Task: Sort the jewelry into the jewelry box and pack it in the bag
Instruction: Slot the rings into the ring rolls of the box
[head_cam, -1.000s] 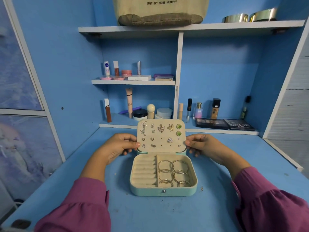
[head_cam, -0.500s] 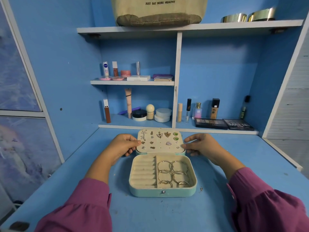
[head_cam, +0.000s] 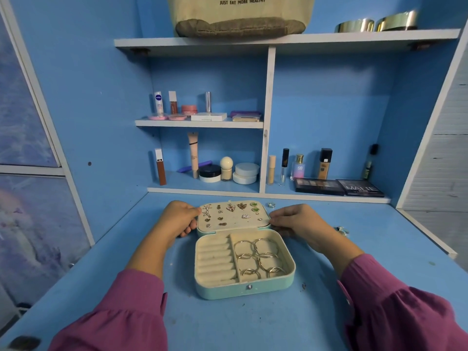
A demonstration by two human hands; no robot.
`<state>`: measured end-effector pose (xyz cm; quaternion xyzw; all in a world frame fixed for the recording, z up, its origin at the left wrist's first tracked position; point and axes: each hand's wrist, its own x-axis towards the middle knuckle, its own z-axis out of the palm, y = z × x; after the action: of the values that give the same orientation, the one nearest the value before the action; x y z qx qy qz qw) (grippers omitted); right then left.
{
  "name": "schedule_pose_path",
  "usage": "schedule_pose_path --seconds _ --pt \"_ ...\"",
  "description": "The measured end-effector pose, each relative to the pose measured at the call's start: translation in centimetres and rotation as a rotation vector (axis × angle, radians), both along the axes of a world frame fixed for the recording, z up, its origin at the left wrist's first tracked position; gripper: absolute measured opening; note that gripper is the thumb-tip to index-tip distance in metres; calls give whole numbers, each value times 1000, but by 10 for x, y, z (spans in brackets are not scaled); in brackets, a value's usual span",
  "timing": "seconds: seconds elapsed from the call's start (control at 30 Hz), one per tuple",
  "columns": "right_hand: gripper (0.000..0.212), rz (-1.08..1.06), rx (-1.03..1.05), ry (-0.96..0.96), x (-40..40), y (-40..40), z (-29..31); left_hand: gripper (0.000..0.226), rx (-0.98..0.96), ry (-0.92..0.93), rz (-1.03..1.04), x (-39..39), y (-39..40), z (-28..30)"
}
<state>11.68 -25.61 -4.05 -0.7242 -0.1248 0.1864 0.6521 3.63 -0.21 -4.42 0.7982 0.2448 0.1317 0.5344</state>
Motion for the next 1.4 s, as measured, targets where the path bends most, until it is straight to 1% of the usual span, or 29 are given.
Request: schedule_pose_path --seconds 0.13,0.33,0.4,0.5,0.53,0.6,0.63,0.67,0.73,0.77,0.83,0.9,0.97,1.03,1.17,1.23,1.4 --pt "17 26 24 -6 -4 7 -4 18 56 8 85 0 4 0" --pt "13 -3 -13 -33 -1 10 -6 15 86 25 109 2 3 0" --pt "13 -67 -138 -137 2 12 -9 13 97 31 113 4 4 0" --pt "19 -203 -472 -449 8 18 -14 12 116 48 89 4 4 1" --pt "21 -229 -543 -526 10 20 -16 13 120 57 75 5 4 1" --pt "25 -258 -612 -611 15 25 -18 15 138 85 63 7 5 2" --pt "28 -267 -634 -632 19 27 -19 14 180 99 71 8 6 3" --pt "31 -272 -663 -647 23 29 -20 12 268 117 89 10 6 4" --pt "34 -264 -749 -668 32 30 -22 7 519 134 144 13 0 11" --pt "33 -254 -795 -671 36 31 -22 8 597 98 150 16 -7 15" --pt "32 -233 -865 -668 41 33 -21 8 609 5 64 26 -26 25" --pt "31 -195 -922 -677 44 35 -21 9 587 -34 -77 40 -46 32" --pt "34 -154 -965 -697 46 36 -21 12 628 -27 -211 53 -63 34" --pt "35 -143 -981 -718 47 35 -21 17 688 -12 -296 65 -77 32" --pt "33 -151 -967 -749 48 30 -22 21 892 75 -441 78 -95 26" --pt "30 -159 -959 -761 49 27 -23 24 902 93 -473 78 -98 26" --pt "24 -134 -1004 -814 46 20 -19 26 864 69 -462 73 -97 24"
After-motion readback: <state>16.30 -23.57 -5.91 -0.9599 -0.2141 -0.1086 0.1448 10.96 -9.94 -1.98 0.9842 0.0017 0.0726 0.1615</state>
